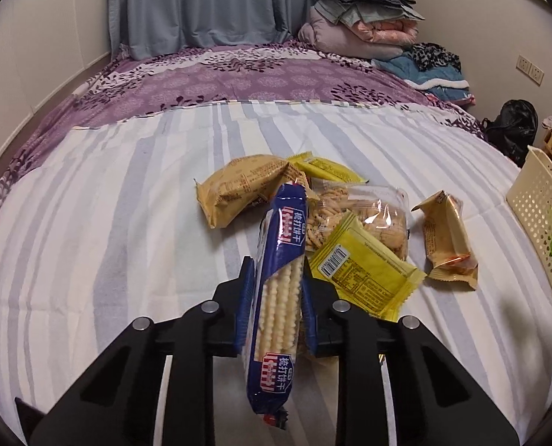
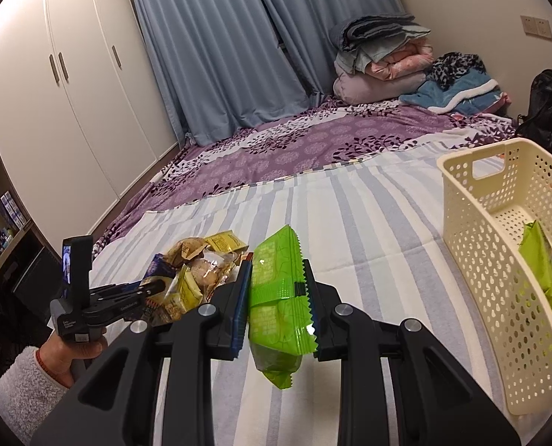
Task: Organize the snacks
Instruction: 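Carry the green box into the basket and open the right tool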
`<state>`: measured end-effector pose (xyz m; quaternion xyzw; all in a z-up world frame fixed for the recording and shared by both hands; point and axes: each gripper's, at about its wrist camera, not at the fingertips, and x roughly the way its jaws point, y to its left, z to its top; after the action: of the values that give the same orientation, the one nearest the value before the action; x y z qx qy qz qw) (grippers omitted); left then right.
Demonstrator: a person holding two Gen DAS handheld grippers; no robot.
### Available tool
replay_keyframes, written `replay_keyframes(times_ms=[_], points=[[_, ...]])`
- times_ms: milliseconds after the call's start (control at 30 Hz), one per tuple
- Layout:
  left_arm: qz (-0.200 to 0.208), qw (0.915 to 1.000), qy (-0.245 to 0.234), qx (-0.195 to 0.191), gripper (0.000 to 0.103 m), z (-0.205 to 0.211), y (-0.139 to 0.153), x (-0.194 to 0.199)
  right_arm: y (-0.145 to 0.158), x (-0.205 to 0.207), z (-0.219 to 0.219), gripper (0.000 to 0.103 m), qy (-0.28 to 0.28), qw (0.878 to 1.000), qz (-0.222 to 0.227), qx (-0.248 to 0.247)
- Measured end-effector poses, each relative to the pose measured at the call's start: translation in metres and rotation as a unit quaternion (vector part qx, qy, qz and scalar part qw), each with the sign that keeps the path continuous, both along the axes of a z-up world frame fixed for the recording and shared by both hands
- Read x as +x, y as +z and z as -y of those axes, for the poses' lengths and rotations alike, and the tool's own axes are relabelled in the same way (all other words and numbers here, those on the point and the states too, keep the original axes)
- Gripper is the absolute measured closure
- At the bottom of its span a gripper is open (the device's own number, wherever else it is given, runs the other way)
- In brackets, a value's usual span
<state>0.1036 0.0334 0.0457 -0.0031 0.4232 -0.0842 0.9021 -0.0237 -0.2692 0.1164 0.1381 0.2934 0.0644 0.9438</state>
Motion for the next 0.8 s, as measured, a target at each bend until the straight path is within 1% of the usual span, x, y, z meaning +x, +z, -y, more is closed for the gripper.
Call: replay_keyframes(times_ms=[33, 200, 367, 533, 633, 800], points=[[0.004, 1.0000, 0.003, -0.002, 0.082, 0.000, 0.005, -0.003, 0.002, -0.003, 0.002, 0.078, -0.003, 1.000, 0.003, 0.001], [0.026, 0.9997, -0.004, -0.005, 0.082, 0.008, 0.028, -0.014, 0.010, -0.016, 0.018, 0.078, -0.024, 1.000, 0.017, 0.007], [0.048, 0.9986, -0.020, -0.010, 0.082, 0.026, 0.055, -0.027, 0.022, -0.032, 0.041, 0.078, -0.052, 0.998, 0.038, 0.011], [0.066, 0.9965, -0.048, -0.019, 0.082, 0.052, 0.079, -0.038, 0.032, -0.052, 0.074, 0.077, -0.097, 0.993, 0.059, 0.009], [0.070, 0.9949, -0.066, -0.029, 0.082, 0.070, 0.092, -0.043, 0.035, -0.065, 0.098, 0.077, -0.130, 0.989, 0.069, 0.010], [0.078, 0.9918, -0.096, -0.032, 0.082, 0.104, 0.108, -0.052, 0.030, -0.080, 0.139, 0.077, -0.186, 0.980, 0.066, 0.007]])
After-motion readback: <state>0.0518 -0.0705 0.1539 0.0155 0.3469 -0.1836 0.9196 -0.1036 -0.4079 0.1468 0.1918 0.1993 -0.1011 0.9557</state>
